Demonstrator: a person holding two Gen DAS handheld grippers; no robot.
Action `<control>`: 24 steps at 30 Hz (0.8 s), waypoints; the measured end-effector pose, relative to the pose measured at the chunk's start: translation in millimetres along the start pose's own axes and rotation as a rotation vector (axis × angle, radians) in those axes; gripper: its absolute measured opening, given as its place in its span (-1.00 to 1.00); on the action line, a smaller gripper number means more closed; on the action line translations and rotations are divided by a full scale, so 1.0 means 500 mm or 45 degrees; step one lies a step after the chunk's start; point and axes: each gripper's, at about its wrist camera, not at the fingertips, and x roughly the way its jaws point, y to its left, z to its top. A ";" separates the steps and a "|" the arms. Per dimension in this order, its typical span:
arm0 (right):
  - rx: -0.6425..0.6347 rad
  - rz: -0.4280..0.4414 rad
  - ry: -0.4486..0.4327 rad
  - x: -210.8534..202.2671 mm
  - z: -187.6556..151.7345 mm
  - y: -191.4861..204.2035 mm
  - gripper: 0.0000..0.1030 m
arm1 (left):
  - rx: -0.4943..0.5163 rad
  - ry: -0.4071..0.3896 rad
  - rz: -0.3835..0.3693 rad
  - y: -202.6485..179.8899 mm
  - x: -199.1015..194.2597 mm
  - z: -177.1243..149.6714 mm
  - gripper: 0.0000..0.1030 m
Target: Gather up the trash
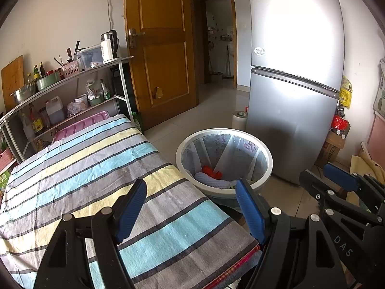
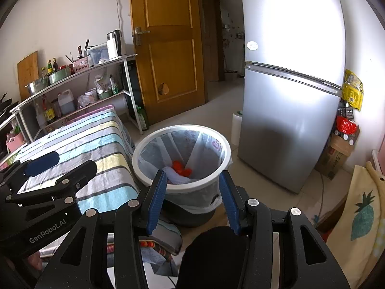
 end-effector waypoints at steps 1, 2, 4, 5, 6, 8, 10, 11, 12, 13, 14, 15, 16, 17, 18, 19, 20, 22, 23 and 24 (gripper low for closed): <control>-0.001 0.002 0.001 0.000 0.000 0.001 -0.10 | 0.001 0.000 -0.001 -0.001 0.000 0.000 0.51; 0.000 0.003 0.001 -0.001 0.001 0.001 -0.10 | -0.001 0.001 0.000 -0.001 0.000 -0.001 0.51; -0.001 0.003 -0.001 -0.001 0.001 0.002 -0.10 | 0.000 0.000 -0.001 -0.002 -0.002 -0.001 0.51; -0.001 0.003 -0.001 -0.002 0.001 0.001 -0.10 | 0.000 0.003 -0.001 0.000 -0.001 -0.001 0.51; 0.000 0.004 -0.001 -0.002 0.001 0.002 -0.10 | -0.001 0.003 -0.001 0.000 -0.003 -0.001 0.51; -0.001 0.004 0.000 -0.002 0.001 0.002 -0.10 | 0.000 0.005 -0.002 0.001 -0.003 -0.001 0.51; -0.002 0.005 0.003 -0.002 0.003 0.003 -0.10 | 0.000 0.003 0.000 0.002 -0.006 -0.001 0.51; -0.001 0.006 0.002 -0.003 0.003 0.004 -0.10 | 0.001 0.007 -0.001 0.003 -0.003 -0.001 0.51; -0.001 0.007 0.002 -0.004 0.005 0.005 -0.10 | 0.000 0.007 -0.001 0.003 -0.004 -0.001 0.51; -0.001 0.007 0.003 -0.005 0.005 0.005 -0.10 | 0.000 0.005 -0.002 0.002 -0.004 -0.001 0.51; -0.001 0.007 0.002 -0.004 0.004 0.005 -0.10 | 0.000 0.007 -0.002 0.002 -0.003 -0.001 0.51; -0.001 0.007 0.001 -0.005 0.004 0.005 -0.10 | 0.000 0.008 -0.001 0.003 -0.005 -0.001 0.51; -0.001 0.008 0.001 -0.004 0.006 0.005 -0.10 | -0.001 0.006 -0.003 0.004 -0.005 -0.001 0.51; -0.002 0.007 0.002 -0.004 0.006 0.005 -0.10 | 0.000 0.007 -0.004 0.004 -0.004 -0.001 0.51; 0.000 0.007 0.001 -0.005 0.006 0.005 -0.10 | 0.000 0.008 -0.003 0.004 -0.004 -0.002 0.51; 0.001 0.009 0.000 -0.005 0.006 0.005 -0.10 | -0.001 0.007 -0.003 0.005 -0.006 -0.002 0.51; -0.001 0.008 0.001 -0.004 0.006 0.005 -0.10 | -0.001 0.008 -0.003 0.004 -0.004 -0.001 0.52; -0.001 0.007 0.002 -0.005 0.006 0.005 -0.10 | -0.001 0.012 -0.002 0.005 -0.004 -0.002 0.52; -0.001 0.008 0.001 -0.005 0.006 0.005 -0.10 | -0.001 0.011 -0.003 0.006 -0.004 -0.002 0.52; -0.002 0.009 -0.001 -0.005 0.006 0.006 -0.10 | -0.001 0.012 -0.002 0.006 -0.003 -0.002 0.52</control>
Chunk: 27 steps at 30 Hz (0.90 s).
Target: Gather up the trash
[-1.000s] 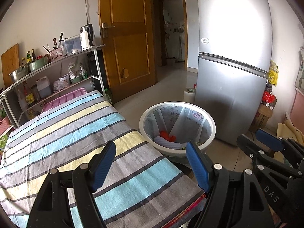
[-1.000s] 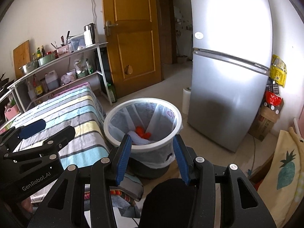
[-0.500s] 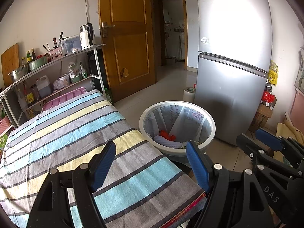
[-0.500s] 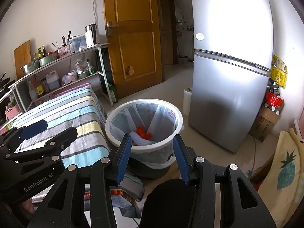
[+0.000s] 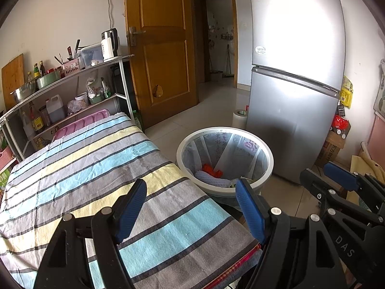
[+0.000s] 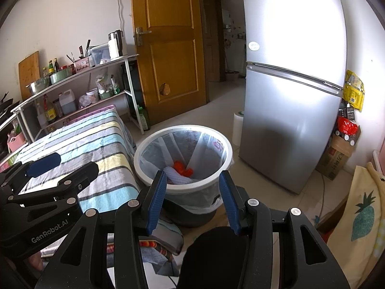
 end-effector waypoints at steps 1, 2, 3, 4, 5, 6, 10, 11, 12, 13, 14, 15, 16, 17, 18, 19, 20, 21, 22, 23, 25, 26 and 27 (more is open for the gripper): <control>0.000 0.000 0.000 0.000 0.000 0.000 -0.10 | -0.001 -0.001 0.001 0.000 0.000 0.000 0.52; -0.001 0.001 0.001 0.000 0.001 0.001 -0.10 | -0.001 -0.001 0.000 0.000 0.000 0.000 0.51; -0.001 0.002 0.001 0.000 0.001 0.001 -0.10 | -0.001 0.000 0.001 0.000 0.000 0.000 0.51; -0.001 0.001 0.001 0.000 0.001 0.002 -0.10 | -0.002 -0.002 0.003 0.000 -0.001 0.000 0.51; -0.001 0.000 0.000 -0.001 0.001 0.002 -0.10 | -0.001 -0.003 0.001 0.000 -0.001 0.000 0.52; 0.000 0.000 0.000 -0.001 0.001 0.003 -0.10 | -0.001 -0.002 0.000 0.001 0.000 0.000 0.52; 0.000 0.001 0.000 0.000 0.001 0.002 -0.10 | -0.002 -0.002 0.002 0.001 0.001 0.000 0.52; -0.001 0.001 -0.001 -0.001 0.001 0.003 -0.10 | -0.002 -0.003 0.002 0.000 0.001 0.000 0.52; -0.001 0.000 0.000 0.000 0.001 0.001 -0.10 | -0.002 -0.003 0.001 0.001 0.000 0.000 0.52; 0.000 0.002 0.000 0.000 0.001 0.001 -0.10 | -0.002 -0.004 0.001 0.001 0.000 -0.001 0.52; 0.000 0.003 0.001 0.000 0.001 0.003 -0.10 | -0.001 -0.003 0.002 0.001 0.000 0.000 0.52; -0.001 0.002 0.001 -0.001 0.001 0.003 -0.10 | 0.000 -0.003 0.002 0.001 0.000 0.000 0.51; -0.002 0.003 0.001 -0.001 0.001 0.004 -0.10 | -0.001 -0.003 0.001 0.001 0.000 0.000 0.52; -0.001 0.003 0.000 -0.001 0.001 0.003 -0.10 | -0.002 -0.004 0.002 0.001 0.000 0.000 0.52; -0.002 0.003 -0.001 -0.002 0.001 0.005 -0.10 | -0.001 -0.003 0.001 0.001 0.001 0.000 0.52; -0.002 0.002 0.001 -0.001 0.001 0.003 -0.10 | -0.002 -0.002 0.002 0.001 0.001 0.000 0.52; -0.002 0.003 0.000 -0.001 0.001 0.004 -0.10 | -0.003 -0.003 0.002 0.001 0.000 0.000 0.52; -0.002 0.005 0.000 -0.001 0.001 0.004 -0.10 | -0.003 -0.002 0.002 0.002 0.001 0.000 0.52; -0.003 0.005 0.000 -0.001 0.001 0.003 -0.10 | -0.003 -0.002 0.002 0.002 0.000 0.000 0.52; -0.003 0.006 0.001 -0.001 0.001 0.004 -0.10 | -0.003 -0.003 0.002 0.002 0.000 0.000 0.52; -0.002 0.006 0.001 -0.001 0.001 0.005 -0.10 | -0.002 -0.002 0.002 0.002 0.000 0.000 0.52; -0.003 0.005 0.001 -0.002 0.001 0.005 -0.10 | -0.003 -0.002 0.003 0.002 0.000 0.000 0.52; -0.002 0.005 -0.001 -0.001 0.001 0.004 -0.10 | -0.003 -0.002 0.002 0.002 0.000 0.000 0.52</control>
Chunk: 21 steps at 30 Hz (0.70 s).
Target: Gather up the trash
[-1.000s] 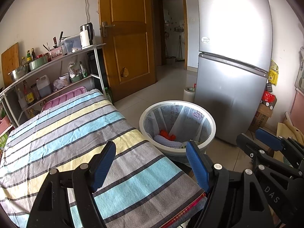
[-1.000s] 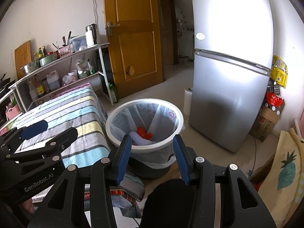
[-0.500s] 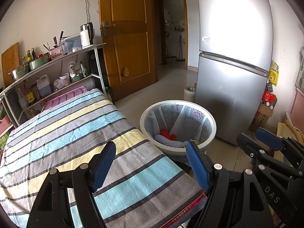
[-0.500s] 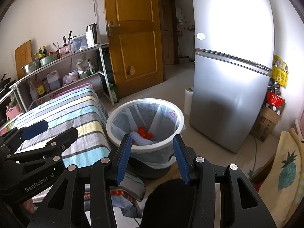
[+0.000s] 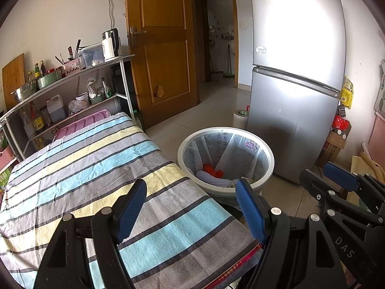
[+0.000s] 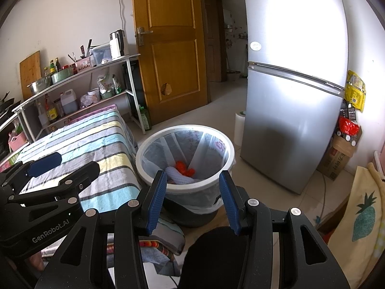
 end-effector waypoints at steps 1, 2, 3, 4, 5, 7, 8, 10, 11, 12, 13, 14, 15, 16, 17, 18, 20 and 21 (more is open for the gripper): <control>-0.001 0.000 -0.001 -0.001 0.000 0.002 -0.10 | 0.000 0.001 0.000 0.000 0.000 0.000 0.52; -0.002 0.000 0.001 0.000 0.000 0.001 -0.10 | 0.000 -0.001 0.001 0.000 0.000 0.000 0.52; -0.001 0.001 0.001 0.000 0.000 0.001 -0.10 | 0.001 -0.001 -0.001 0.000 0.000 0.000 0.52; 0.000 0.001 0.001 0.000 0.000 0.002 -0.10 | 0.001 0.000 0.000 0.000 0.000 0.000 0.52; -0.001 0.001 0.003 0.000 0.000 0.002 -0.10 | 0.000 0.000 0.002 0.000 0.001 0.000 0.52; -0.001 0.003 0.001 0.001 0.000 0.005 -0.10 | 0.001 0.003 -0.001 0.001 0.002 0.000 0.52; -0.003 0.003 0.002 0.001 0.000 0.005 -0.10 | 0.000 0.003 0.002 0.001 0.001 -0.001 0.52; 0.000 0.003 0.003 0.001 0.000 0.004 -0.10 | 0.001 0.002 0.001 0.001 0.001 -0.001 0.52; -0.001 0.004 0.002 0.000 0.000 0.006 -0.10 | 0.001 0.001 0.001 0.001 0.001 -0.001 0.52; -0.003 0.003 0.002 0.001 0.000 0.008 -0.10 | 0.001 0.002 -0.001 0.001 0.001 -0.001 0.52; -0.003 0.003 0.002 0.001 0.000 0.007 -0.10 | 0.001 0.002 0.000 0.001 0.002 -0.001 0.52; -0.001 0.004 0.001 0.000 0.000 0.007 -0.10 | 0.002 0.002 0.000 0.000 0.001 -0.001 0.51; -0.001 0.004 0.002 0.001 0.000 0.007 -0.10 | 0.003 0.003 -0.001 0.001 0.002 -0.001 0.52; -0.001 0.005 0.002 0.001 -0.001 0.006 -0.10 | 0.002 0.005 0.000 0.001 0.002 -0.001 0.52; -0.001 0.006 0.002 0.001 -0.001 0.007 -0.10 | 0.002 0.003 0.000 0.000 0.002 -0.001 0.52; -0.001 0.006 0.001 0.001 0.000 0.009 -0.10 | 0.003 0.003 -0.004 0.001 0.002 -0.001 0.52; -0.002 0.006 0.000 0.001 0.000 0.008 -0.10 | 0.004 0.002 -0.003 0.001 0.003 -0.002 0.52; -0.002 0.007 0.000 0.002 -0.001 0.008 -0.10 | 0.004 0.003 -0.003 0.001 0.004 -0.002 0.52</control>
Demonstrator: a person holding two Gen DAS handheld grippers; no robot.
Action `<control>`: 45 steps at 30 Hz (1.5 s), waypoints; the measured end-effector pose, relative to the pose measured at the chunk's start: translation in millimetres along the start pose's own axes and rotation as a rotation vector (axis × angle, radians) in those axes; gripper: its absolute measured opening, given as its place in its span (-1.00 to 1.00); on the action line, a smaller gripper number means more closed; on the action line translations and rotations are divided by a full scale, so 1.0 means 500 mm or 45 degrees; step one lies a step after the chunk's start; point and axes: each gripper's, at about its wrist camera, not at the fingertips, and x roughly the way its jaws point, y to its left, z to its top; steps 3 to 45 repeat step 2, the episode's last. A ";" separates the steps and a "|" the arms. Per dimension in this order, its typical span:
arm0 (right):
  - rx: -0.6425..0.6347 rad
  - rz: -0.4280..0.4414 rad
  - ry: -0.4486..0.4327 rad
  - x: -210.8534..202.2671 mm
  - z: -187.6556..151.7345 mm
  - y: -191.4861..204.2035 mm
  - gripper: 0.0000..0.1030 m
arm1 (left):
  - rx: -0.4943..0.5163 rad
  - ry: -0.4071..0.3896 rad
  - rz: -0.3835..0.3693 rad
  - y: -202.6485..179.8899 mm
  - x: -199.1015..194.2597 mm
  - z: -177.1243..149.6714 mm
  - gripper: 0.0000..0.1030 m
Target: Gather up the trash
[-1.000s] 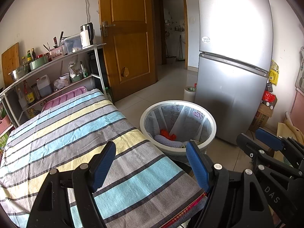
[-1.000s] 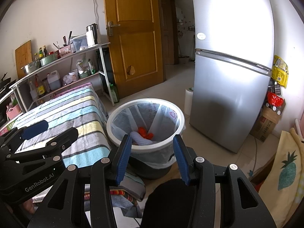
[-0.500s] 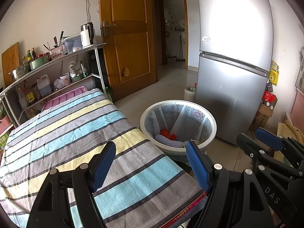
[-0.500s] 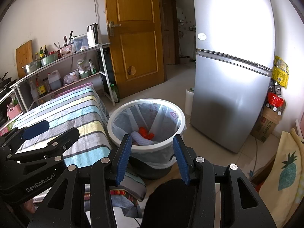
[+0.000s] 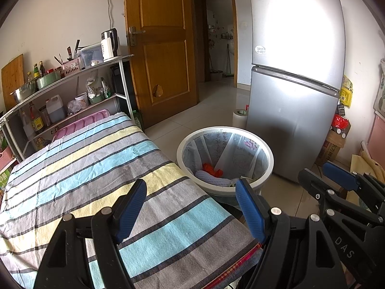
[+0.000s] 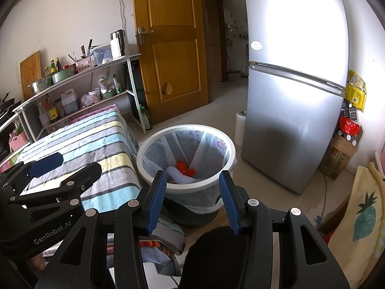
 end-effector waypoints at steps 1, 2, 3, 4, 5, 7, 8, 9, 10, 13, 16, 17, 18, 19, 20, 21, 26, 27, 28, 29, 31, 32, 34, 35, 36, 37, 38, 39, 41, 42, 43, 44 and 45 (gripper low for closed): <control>0.001 0.001 0.001 0.001 0.000 0.003 -0.10 | -0.001 0.001 -0.001 0.000 -0.001 0.000 0.52; 0.001 0.000 0.001 0.000 0.000 0.001 -0.10 | -0.001 0.002 -0.001 -0.001 -0.001 0.000 0.52; 0.001 0.000 0.001 0.000 0.000 0.001 -0.10 | -0.001 0.002 -0.001 -0.001 -0.001 0.000 0.52; 0.001 0.000 0.001 0.000 0.000 0.001 -0.10 | -0.001 0.002 -0.001 -0.001 -0.001 0.000 0.52; 0.001 0.000 0.001 0.000 0.000 0.001 -0.10 | -0.001 0.002 -0.001 -0.001 -0.001 0.000 0.52; 0.001 0.000 0.001 0.000 0.000 0.001 -0.10 | -0.001 0.002 -0.001 -0.001 -0.001 0.000 0.52; 0.001 0.000 0.001 0.000 0.000 0.001 -0.10 | -0.001 0.002 -0.001 -0.001 -0.001 0.000 0.52; 0.001 0.000 0.001 0.000 0.000 0.001 -0.10 | -0.001 0.002 -0.001 -0.001 -0.001 0.000 0.52; 0.001 0.000 0.001 0.000 0.000 0.001 -0.10 | -0.001 0.002 -0.001 -0.001 -0.001 0.000 0.52; 0.001 0.000 0.001 0.000 0.000 0.001 -0.10 | -0.001 0.002 -0.001 -0.001 -0.001 0.000 0.52; 0.001 0.000 0.001 0.000 0.000 0.001 -0.10 | -0.001 0.002 -0.001 -0.001 -0.001 0.000 0.52; 0.001 0.000 0.001 0.000 0.000 0.001 -0.10 | -0.001 0.002 -0.001 -0.001 -0.001 0.000 0.52; 0.001 0.000 0.001 0.000 0.000 0.001 -0.10 | -0.001 0.002 -0.001 -0.001 -0.001 0.000 0.52; 0.001 0.000 0.001 0.000 0.000 0.001 -0.10 | -0.001 0.002 -0.001 -0.001 -0.001 0.000 0.52; 0.001 0.000 0.001 0.000 0.000 0.001 -0.10 | -0.001 0.002 -0.001 -0.001 -0.001 0.000 0.52; 0.001 0.000 0.001 0.000 0.000 0.001 -0.10 | -0.001 0.002 -0.001 -0.001 -0.001 0.000 0.52; 0.001 0.000 0.001 0.000 0.000 0.001 -0.10 | -0.001 0.002 -0.001 -0.001 -0.001 0.000 0.52; 0.001 0.000 0.001 0.000 0.000 0.001 -0.10 | -0.001 0.002 -0.001 -0.001 -0.001 0.000 0.52; 0.001 0.000 0.001 0.000 0.000 0.001 -0.10 | -0.001 0.002 -0.001 -0.001 -0.001 0.000 0.52; 0.001 0.000 0.001 0.000 0.000 0.001 -0.10 | -0.001 0.002 -0.001 -0.001 -0.001 0.000 0.52; 0.001 0.000 0.001 0.000 0.000 0.001 -0.10 | -0.001 0.002 -0.001 -0.001 -0.001 0.000 0.52; 0.001 0.000 0.001 0.000 0.000 0.001 -0.10 | -0.001 0.002 -0.001 -0.001 -0.001 0.000 0.52; 0.001 0.000 0.001 0.000 0.000 0.001 -0.10 | -0.001 0.002 -0.001 -0.001 -0.001 0.000 0.52; 0.001 0.000 0.001 0.000 0.000 0.001 -0.10 | -0.001 0.002 -0.001 -0.001 -0.001 0.000 0.52; 0.001 0.000 0.001 0.000 0.000 0.001 -0.10 | -0.001 0.002 -0.001 -0.001 -0.001 0.000 0.52; 0.001 0.000 0.001 0.000 0.000 0.001 -0.10 | -0.001 0.002 -0.001 -0.001 -0.001 0.000 0.52; 0.001 0.000 0.001 0.000 0.000 0.001 -0.10 | -0.001 0.002 -0.001 -0.001 -0.001 0.000 0.52; 0.001 0.000 0.001 0.000 0.000 0.001 -0.10 | -0.001 0.002 -0.001 -0.001 -0.001 0.000 0.52; 0.001 0.000 0.001 0.000 0.000 0.001 -0.10 | -0.001 0.002 -0.001 -0.001 -0.001 0.000 0.52; 0.001 0.000 0.001 0.000 0.000 0.001 -0.10 | -0.001 0.002 -0.001 -0.001 -0.001 0.000 0.52; 0.001 0.000 0.001 0.000 0.000 0.001 -0.10 | -0.001 0.002 -0.001 -0.001 -0.001 0.000 0.52; 0.001 0.000 0.001 0.000 0.000 0.001 -0.10 | -0.001 0.002 -0.001 -0.001 -0.001 0.000 0.52; 0.001 0.000 0.001 0.000 0.000 0.001 -0.10 | -0.001 0.002 -0.001 -0.001 -0.001 0.000 0.52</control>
